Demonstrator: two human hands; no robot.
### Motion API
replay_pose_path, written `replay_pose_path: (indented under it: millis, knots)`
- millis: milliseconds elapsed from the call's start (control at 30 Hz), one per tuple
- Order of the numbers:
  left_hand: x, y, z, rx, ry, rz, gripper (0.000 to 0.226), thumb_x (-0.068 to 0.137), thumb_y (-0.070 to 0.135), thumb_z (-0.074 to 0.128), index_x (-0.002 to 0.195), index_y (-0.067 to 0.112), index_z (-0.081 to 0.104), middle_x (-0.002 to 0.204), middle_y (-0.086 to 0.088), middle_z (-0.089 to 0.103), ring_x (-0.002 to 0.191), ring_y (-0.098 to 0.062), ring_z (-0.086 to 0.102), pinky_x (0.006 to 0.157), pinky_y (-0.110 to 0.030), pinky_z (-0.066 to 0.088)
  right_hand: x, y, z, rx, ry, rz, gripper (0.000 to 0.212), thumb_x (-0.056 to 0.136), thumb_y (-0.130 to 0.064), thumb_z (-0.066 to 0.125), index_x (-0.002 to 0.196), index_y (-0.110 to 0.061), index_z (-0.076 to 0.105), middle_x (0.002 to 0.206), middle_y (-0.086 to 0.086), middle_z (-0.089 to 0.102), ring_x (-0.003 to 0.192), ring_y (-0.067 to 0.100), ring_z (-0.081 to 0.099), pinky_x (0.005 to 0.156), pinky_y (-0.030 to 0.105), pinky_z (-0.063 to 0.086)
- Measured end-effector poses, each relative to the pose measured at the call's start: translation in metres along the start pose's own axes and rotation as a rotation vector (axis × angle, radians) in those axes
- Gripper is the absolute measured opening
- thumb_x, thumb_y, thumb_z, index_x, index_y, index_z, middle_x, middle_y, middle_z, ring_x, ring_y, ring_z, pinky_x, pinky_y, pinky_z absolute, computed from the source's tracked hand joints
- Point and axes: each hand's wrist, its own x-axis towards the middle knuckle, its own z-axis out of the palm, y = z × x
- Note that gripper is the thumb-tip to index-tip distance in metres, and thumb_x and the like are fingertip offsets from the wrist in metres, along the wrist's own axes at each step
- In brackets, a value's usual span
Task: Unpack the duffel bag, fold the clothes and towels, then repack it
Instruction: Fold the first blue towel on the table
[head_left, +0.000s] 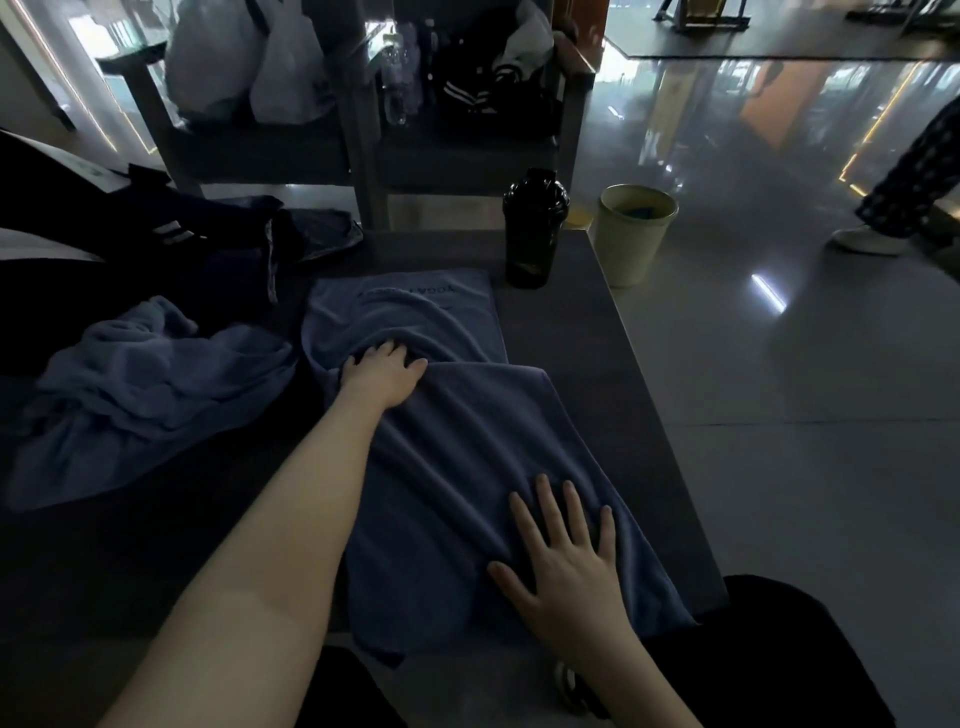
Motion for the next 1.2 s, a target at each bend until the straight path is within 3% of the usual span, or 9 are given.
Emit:
replay_pose_path:
  millis: [167, 267, 367, 600, 767, 900, 1033, 1133, 1200]
  knots:
    - [-0.024, 0.008, -0.003, 0.068, 0.192, 0.037, 0.047, 0.1, 0.04, 0.034, 0.138, 0.015, 0.045, 0.146, -0.004, 0.038, 0.134, -0.024, 0.033, 0.11, -0.047, 0.022, -0.002, 0.001, -0.001, 0.023, -0.019, -0.004, 0.072, 0.089, -0.07, 0.009, 0.139, -0.029, 0.041, 0.145, 0.006, 0.044, 0.135, 0.03, 0.033, 0.105, 0.053, 0.014]
    - [-0.072, 0.006, 0.015, -0.032, 0.45, 0.163, 0.033, 0.097, 0.03, 0.046, 0.125, 0.016, 0.056, 0.129, -0.003, 0.052, 0.121, -0.023, 0.045, 0.102, -0.04, 0.029, -0.001, 0.001, -0.005, 0.009, 0.018, -0.069, 0.091, 0.074, -0.08, -0.014, 0.149, -0.033, 0.006, 0.158, 0.001, -0.002, 0.146, 0.031, -0.002, 0.109, 0.055, -0.008]
    - [-0.118, -0.002, 0.033, -0.076, 0.405, 0.224, 0.031, 0.096, 0.033, 0.047, 0.122, 0.02, 0.059, 0.126, 0.002, 0.056, 0.118, -0.018, 0.048, 0.099, -0.037, 0.031, 0.0, -0.002, -0.012, 0.052, -0.025, -0.053, 0.094, 0.067, -0.083, -0.013, 0.148, -0.034, -0.013, 0.148, -0.005, -0.032, 0.141, 0.024, -0.027, 0.107, 0.055, -0.023]
    - [-0.196, -0.009, 0.069, -0.037, 0.003, 0.001, 0.055, 0.098, 0.053, 0.03, 0.142, 0.022, 0.038, 0.15, -0.001, 0.027, 0.139, -0.022, 0.024, 0.113, -0.047, 0.021, 0.012, -0.019, -0.022, 0.122, -0.075, -0.001, 0.08, 0.089, -0.071, 0.021, 0.151, -0.028, -0.004, 0.157, 0.006, -0.021, 0.144, 0.03, -0.02, 0.11, 0.062, -0.013]
    - [-0.198, -0.015, 0.088, 0.009, 0.072, 0.021, 0.064, 0.099, 0.053, 0.027, 0.152, 0.023, 0.01, 0.161, 0.001, 0.002, 0.147, -0.021, 0.001, 0.117, -0.05, 0.011, -0.001, -0.011, -0.028, 0.229, 0.023, -0.013, 0.077, 0.091, -0.064, 0.034, 0.152, -0.024, 0.011, 0.159, 0.008, -0.009, 0.146, 0.026, -0.008, 0.115, 0.055, -0.003]
    - [-0.189, -0.014, 0.082, 0.05, 0.104, -0.01, 0.06, 0.098, 0.053, 0.031, 0.149, 0.024, 0.021, 0.156, -0.004, 0.014, 0.143, -0.026, 0.013, 0.113, -0.049, 0.017, -0.031, 0.012, -0.032, 0.242, 0.243, -0.045, 0.059, 0.091, -0.053, 0.049, 0.139, -0.02, 0.043, 0.153, 0.006, 0.029, 0.142, 0.023, 0.022, 0.115, 0.047, 0.009]
    - [-0.207, 0.003, 0.083, 0.125, 0.47, 0.079, 0.034, 0.094, 0.038, 0.051, 0.119, 0.015, 0.052, 0.123, -0.007, 0.046, 0.114, -0.025, 0.045, 0.091, -0.035, 0.038, -0.051, 0.025, -0.023, 0.117, 0.05, -0.123, 0.079, 0.086, -0.064, 0.047, 0.149, -0.024, 0.022, 0.159, -0.002, 0.009, 0.146, 0.016, 0.003, 0.116, 0.047, 0.0]
    - [-0.224, 0.009, 0.095, -0.012, 0.412, 0.215, 0.034, 0.094, 0.042, 0.051, 0.112, 0.014, 0.058, 0.113, -0.003, 0.052, 0.107, -0.021, 0.05, 0.084, -0.033, 0.04, -0.052, 0.031, -0.017, 0.001, -0.034, -0.162, 0.101, 0.078, -0.061, 0.061, 0.152, -0.024, 0.005, 0.16, 0.0, -0.005, 0.147, 0.018, -0.005, 0.116, 0.049, -0.002]
    - [-0.233, 0.005, 0.1, 0.017, 0.313, 0.229, 0.052, 0.09, 0.052, 0.052, 0.127, 0.016, 0.052, 0.124, -0.003, 0.046, 0.116, -0.021, 0.045, 0.09, -0.034, 0.04, -0.053, 0.033, -0.013, -0.08, 0.025, -0.189, 0.107, 0.063, -0.042, 0.082, 0.15, -0.019, 0.023, 0.158, 0.006, 0.018, 0.144, 0.024, 0.021, 0.112, 0.053, 0.02]
